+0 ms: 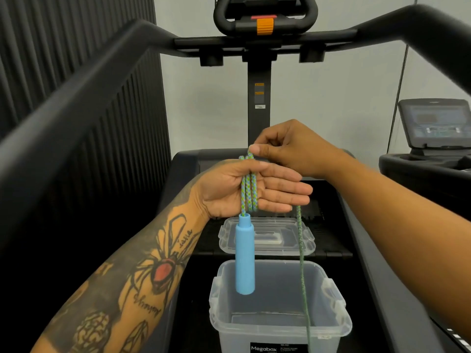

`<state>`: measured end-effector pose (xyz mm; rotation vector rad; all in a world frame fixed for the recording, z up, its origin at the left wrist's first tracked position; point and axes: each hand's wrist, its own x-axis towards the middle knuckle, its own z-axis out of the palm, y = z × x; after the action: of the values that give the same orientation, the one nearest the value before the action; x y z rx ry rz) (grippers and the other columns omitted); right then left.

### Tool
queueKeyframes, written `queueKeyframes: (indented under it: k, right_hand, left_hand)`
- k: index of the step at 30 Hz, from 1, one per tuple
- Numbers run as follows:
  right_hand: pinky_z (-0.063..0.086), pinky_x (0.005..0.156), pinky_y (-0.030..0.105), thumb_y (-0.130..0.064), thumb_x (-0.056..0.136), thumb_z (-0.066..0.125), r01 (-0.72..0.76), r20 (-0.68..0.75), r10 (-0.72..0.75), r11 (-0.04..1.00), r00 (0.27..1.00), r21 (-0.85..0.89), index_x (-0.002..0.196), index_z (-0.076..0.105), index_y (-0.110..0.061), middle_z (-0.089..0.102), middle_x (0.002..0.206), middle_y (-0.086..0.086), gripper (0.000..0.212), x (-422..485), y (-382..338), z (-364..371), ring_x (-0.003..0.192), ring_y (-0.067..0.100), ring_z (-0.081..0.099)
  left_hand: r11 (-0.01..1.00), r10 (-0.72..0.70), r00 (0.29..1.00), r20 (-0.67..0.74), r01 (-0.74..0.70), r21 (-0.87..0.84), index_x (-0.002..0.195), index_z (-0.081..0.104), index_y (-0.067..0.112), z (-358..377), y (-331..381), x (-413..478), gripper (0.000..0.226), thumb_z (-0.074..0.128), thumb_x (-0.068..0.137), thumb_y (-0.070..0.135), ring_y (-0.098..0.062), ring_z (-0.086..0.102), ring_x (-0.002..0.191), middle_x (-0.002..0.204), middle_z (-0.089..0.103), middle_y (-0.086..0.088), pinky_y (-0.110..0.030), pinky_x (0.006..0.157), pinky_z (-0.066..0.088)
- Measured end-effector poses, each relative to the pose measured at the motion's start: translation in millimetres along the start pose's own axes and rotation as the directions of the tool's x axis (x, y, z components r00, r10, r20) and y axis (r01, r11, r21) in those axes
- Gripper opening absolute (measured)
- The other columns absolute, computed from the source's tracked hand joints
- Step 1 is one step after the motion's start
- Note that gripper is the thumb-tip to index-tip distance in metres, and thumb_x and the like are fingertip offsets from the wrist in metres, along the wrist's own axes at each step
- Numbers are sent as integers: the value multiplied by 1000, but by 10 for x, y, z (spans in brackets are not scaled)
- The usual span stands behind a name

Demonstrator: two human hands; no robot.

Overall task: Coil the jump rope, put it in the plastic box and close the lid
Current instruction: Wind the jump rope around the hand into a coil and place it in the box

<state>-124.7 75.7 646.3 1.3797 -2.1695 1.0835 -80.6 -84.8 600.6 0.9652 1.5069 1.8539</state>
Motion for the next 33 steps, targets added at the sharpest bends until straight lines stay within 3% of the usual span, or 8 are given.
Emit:
queueKeyframes:
  k: [4,7,11,16,19,21,26,33]
  right_hand:
    - [47,62,19,-15,95,58,-82,47,76,987,996,138,73,68,-15,64,63,2,24,-185,55,118,62,3,58]
    - [45,58,10,5,92,53,-173,131,176,984,976,-35,74,60,-21,54,68,-12,32,-466,108,348,56,-5,54]
    - [36,49,16,-28,100,50,-266,269,253,964,929,13,66,64,-32,46,49,-13,37,-842,179,665,45,2,38]
    - [32,54,30,-32,97,56,-86,403,99,995,910,-51,66,45,-6,35,58,-2,42,-1031,-181,433,55,14,31]
    - [47,61,24,-32,95,58,29,357,28,988,934,-153,70,57,-17,59,66,-8,29,-899,-472,155,60,7,54]
    - [45,56,19,-28,94,59,49,252,-6,985,968,-163,73,62,-24,62,64,-11,22,-727,-563,8,56,5,54]
    - [43,58,30,-25,91,64,61,52,-51,972,997,-226,82,67,-9,65,67,5,19,-235,-430,-183,58,18,52]
    - [40,55,17,-27,89,68,-13,11,14,996,1000,-84,84,70,-7,60,64,1,21,-45,-79,-125,55,3,46]
  left_hand:
    - [999,29,1000,8,-29,-15,130,44,-13,-4,13,7,51,36,94,22,-41,47,127,131,53,-30,-49,109,33]
    - [998,63,998,-9,-63,-11,130,45,-13,-10,32,4,52,39,93,23,-40,48,127,130,55,-30,-48,108,35]
    - [997,67,996,-59,-65,32,131,43,-11,-91,61,-33,53,34,94,25,-41,43,131,133,54,-27,-48,111,30]
    - [997,37,992,-120,-29,67,133,41,-11,-204,10,-85,54,31,95,26,-41,44,131,133,53,-28,-48,110,33]
    - [999,22,991,-130,-17,41,129,48,-10,-208,-39,-80,55,49,90,29,-34,60,114,122,62,-24,-47,104,39]
    - [1000,18,993,-114,-18,-5,124,56,-5,-175,-44,-59,55,55,88,36,-32,63,107,116,66,-22,-46,103,40]
    - [1000,1,999,-42,-1,12,130,42,-13,-96,16,-11,88,31,86,63,-45,47,126,129,54,-32,-52,109,31]
    - [999,22,999,-37,-20,50,122,57,-7,-19,28,-19,50,32,95,28,-39,56,119,124,61,-26,-49,104,40]
